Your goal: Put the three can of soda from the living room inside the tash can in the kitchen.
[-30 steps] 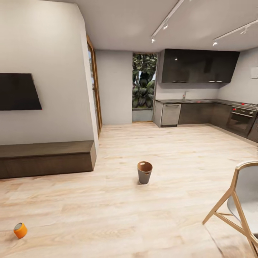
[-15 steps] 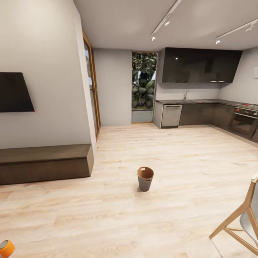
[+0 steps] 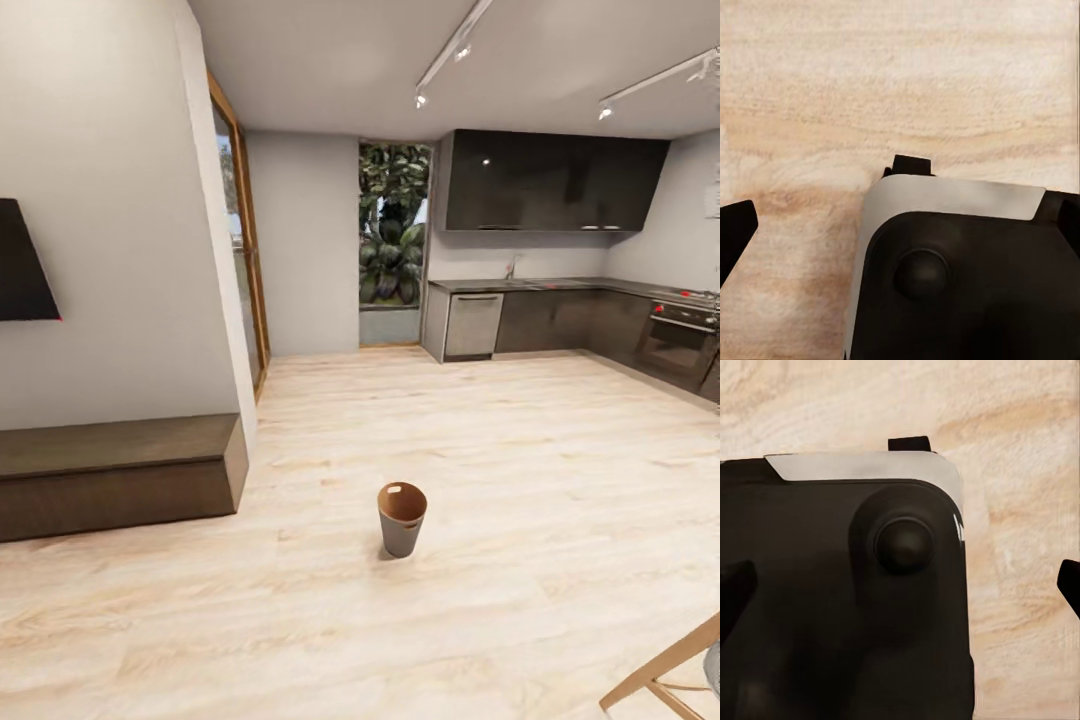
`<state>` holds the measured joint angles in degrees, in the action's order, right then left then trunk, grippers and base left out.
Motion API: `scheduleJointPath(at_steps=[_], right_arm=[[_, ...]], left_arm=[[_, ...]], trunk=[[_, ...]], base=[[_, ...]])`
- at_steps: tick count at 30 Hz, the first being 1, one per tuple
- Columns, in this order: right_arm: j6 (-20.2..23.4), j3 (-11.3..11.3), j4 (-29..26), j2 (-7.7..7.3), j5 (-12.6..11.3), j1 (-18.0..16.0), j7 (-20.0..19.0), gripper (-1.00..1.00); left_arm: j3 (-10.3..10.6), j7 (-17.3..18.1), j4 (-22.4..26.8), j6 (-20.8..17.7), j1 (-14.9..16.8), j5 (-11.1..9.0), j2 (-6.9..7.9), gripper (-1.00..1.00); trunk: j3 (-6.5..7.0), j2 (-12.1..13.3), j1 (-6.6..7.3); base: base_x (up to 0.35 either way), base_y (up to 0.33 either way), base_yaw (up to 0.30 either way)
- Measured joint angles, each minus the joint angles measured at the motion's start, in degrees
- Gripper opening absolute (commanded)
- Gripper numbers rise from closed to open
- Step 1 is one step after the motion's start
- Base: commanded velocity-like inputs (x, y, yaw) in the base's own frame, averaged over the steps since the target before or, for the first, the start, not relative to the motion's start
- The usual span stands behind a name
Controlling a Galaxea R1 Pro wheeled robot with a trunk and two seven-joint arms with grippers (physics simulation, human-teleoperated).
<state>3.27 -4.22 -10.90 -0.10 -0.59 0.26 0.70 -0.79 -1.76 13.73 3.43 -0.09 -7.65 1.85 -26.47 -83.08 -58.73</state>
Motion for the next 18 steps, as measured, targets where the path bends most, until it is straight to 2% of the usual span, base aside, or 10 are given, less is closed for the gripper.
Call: scheduleJointPath(at_steps=[18], right_arm=[[0.02,0.00,0.00,0.01,-0.02,0.00,0.00,1.00]], left_arm=[[0.00,0.09,-0.02,0.00,0.00,0.01,0.00,1.00]], trunk=[[0.00,0.00,0.00]], base=[[0.337,0.000,-0.211]])
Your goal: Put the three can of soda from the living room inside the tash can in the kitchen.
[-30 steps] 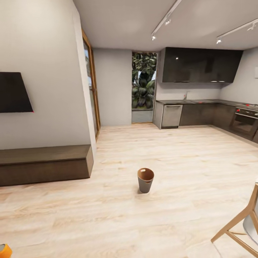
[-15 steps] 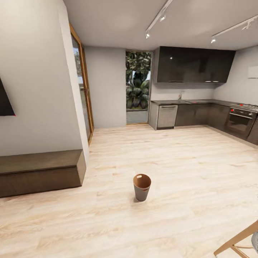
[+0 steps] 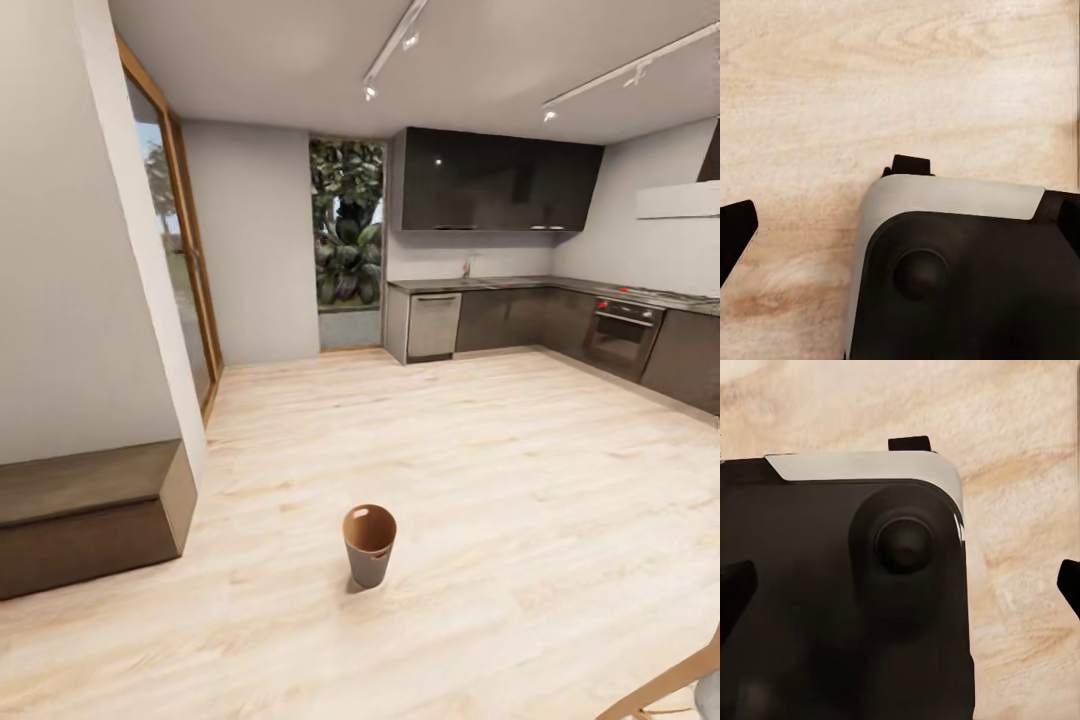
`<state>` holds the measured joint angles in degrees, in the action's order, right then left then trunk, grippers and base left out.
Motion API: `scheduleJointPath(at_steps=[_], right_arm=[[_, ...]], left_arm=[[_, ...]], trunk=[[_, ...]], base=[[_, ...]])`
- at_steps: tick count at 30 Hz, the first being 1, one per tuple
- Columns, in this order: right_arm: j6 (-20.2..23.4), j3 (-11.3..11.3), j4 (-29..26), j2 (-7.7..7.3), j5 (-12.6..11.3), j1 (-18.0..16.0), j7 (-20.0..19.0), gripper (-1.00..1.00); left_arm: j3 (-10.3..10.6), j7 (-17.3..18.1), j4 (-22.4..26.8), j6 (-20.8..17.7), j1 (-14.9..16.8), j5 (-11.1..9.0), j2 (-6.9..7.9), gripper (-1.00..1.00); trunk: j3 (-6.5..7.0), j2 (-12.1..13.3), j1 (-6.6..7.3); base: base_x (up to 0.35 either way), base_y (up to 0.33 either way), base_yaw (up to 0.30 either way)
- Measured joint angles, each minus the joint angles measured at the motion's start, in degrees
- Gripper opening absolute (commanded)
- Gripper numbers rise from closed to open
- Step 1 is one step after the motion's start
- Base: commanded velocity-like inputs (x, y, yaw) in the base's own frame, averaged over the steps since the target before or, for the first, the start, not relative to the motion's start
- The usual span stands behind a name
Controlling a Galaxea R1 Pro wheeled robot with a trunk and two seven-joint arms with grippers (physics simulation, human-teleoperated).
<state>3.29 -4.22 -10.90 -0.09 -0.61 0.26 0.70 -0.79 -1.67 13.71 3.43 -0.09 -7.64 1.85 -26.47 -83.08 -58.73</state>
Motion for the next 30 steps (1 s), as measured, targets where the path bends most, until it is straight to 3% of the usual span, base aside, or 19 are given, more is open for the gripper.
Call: scheduleJointPath(at_steps=[21,30], right_arm=[[0.04,0.00,0.00,0.00,0.00,0.00,0.00,1.00],[0.04,0.00,0.00,0.00,0.00,0.00,0.00,1.00]], left_arm=[[0.00,0.00,0.00,0.00,0.00,0.08,0.00,1.00],[0.00,0.00,0.00,-0.03,0.00,0.08,0.00,1.00]], trunk=[[0.00,0.00,0.00],[0.12,0.00,0.00]], base=[[0.337,0.000,-0.062],[0.337,0.000,-0.203]])
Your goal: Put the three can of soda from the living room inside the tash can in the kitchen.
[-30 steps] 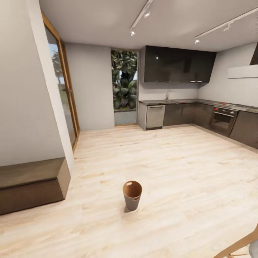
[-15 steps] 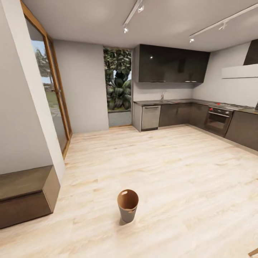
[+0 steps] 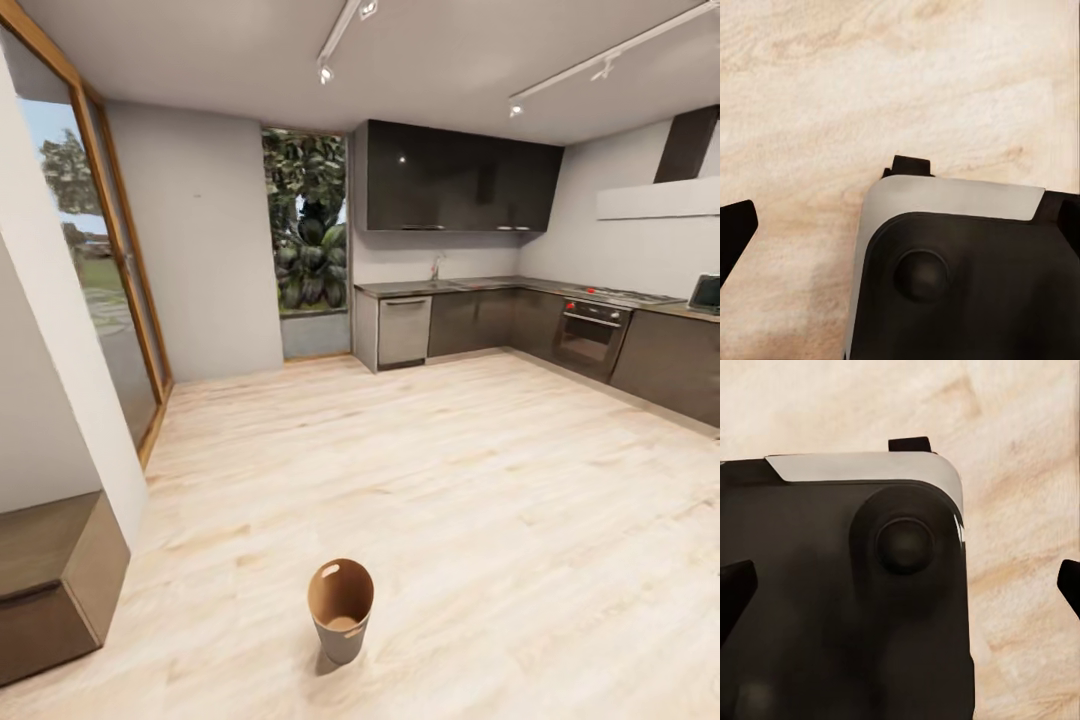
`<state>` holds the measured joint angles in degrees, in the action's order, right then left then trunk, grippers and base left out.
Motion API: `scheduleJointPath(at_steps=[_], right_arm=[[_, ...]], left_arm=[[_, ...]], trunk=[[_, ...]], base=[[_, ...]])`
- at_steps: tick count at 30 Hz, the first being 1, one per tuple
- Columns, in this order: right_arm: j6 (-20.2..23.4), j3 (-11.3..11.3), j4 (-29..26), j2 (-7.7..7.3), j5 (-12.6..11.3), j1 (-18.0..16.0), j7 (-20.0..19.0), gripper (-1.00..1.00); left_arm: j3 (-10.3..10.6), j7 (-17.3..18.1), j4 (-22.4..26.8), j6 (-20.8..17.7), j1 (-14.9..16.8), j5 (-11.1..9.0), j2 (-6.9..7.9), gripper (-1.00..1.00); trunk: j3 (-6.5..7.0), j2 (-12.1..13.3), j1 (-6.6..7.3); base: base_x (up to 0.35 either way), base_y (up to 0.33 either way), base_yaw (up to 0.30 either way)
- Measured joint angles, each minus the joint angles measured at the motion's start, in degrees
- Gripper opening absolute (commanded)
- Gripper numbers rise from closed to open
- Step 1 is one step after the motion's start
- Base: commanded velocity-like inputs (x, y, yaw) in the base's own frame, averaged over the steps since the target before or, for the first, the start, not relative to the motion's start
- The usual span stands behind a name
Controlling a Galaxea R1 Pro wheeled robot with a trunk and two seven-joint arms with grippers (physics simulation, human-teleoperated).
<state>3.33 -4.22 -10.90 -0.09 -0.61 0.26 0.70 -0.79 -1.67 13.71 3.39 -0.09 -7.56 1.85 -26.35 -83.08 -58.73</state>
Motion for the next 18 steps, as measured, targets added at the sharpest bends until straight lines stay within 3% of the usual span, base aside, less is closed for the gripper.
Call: scheduleJointPath(at_steps=[18], right_arm=[[0.01,0.00,0.00,0.00,0.00,0.00,-0.02,1.00]], left_arm=[[0.00,-0.05,0.00,0.03,0.00,0.00,0.00,1.00]], trunk=[[0.04,0.00,0.00]], base=[[0.332,0.000,-0.010]])
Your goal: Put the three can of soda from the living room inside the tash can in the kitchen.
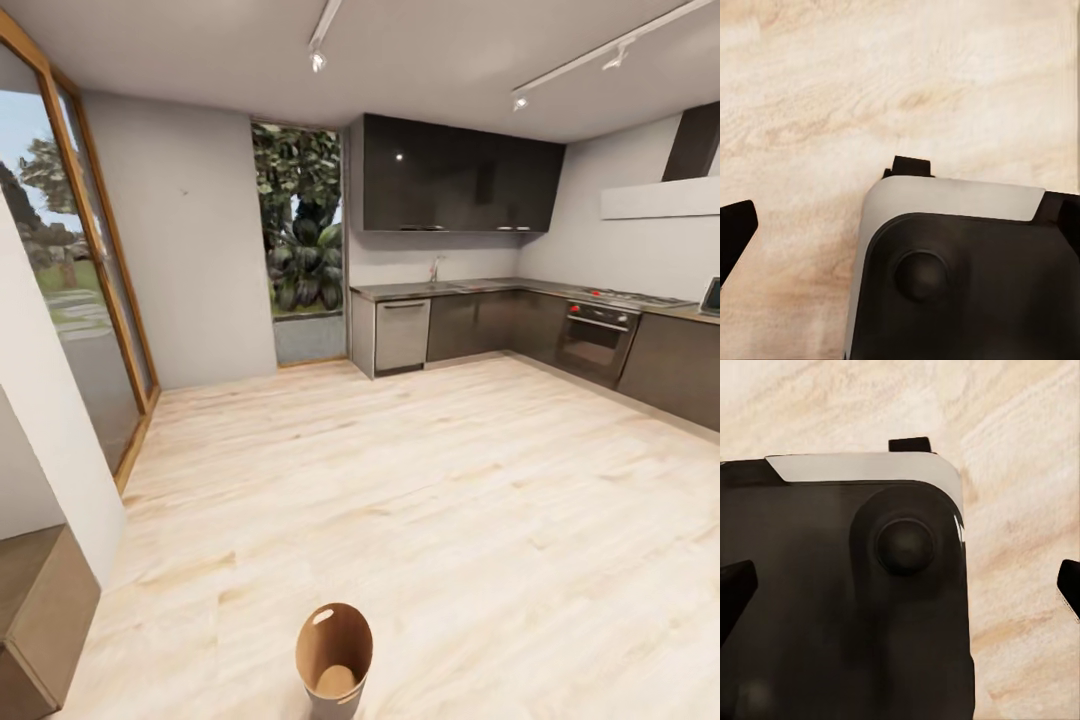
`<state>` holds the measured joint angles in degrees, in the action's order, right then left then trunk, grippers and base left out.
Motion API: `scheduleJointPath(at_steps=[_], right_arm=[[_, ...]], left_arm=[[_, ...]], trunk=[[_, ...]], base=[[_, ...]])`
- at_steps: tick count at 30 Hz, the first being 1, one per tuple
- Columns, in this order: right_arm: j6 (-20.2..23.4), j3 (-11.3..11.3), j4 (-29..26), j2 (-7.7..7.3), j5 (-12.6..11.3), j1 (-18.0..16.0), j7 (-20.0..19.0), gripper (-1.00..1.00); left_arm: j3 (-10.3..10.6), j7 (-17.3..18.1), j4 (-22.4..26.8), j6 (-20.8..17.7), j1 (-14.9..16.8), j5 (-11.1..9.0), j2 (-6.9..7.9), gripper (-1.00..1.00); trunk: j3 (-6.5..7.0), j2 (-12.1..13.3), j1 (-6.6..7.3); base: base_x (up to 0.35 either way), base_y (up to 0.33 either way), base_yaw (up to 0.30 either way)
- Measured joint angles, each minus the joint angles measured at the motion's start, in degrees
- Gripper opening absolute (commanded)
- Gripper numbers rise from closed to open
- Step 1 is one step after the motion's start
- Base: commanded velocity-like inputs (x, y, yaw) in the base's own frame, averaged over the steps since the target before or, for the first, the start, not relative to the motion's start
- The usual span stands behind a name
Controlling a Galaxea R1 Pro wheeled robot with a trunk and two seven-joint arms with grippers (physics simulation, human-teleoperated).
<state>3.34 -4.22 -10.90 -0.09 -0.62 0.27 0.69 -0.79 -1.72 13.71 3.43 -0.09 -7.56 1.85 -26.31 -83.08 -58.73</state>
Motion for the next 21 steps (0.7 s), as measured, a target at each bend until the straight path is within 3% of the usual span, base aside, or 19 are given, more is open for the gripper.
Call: scheduleJointPath(at_steps=[10,21], right_arm=[[0.00,0.00,0.00,0.00,0.00,0.00,-0.02,1.00],[0.00,0.08,0.00,0.00,0.00,0.00,-0.03,1.00]], left_arm=[[0.03,0.00,0.00,0.00,0.00,0.33,-0.10,1.00],[0.09,0.48,-0.08,0.00,0.00,0.53,-0.05,1.00]], trunk=[[0.00,0.00,0.00],[0.00,0.00,0.00]], base=[[0.094,0.000,0.000],[0.303,0.000,0.000]])
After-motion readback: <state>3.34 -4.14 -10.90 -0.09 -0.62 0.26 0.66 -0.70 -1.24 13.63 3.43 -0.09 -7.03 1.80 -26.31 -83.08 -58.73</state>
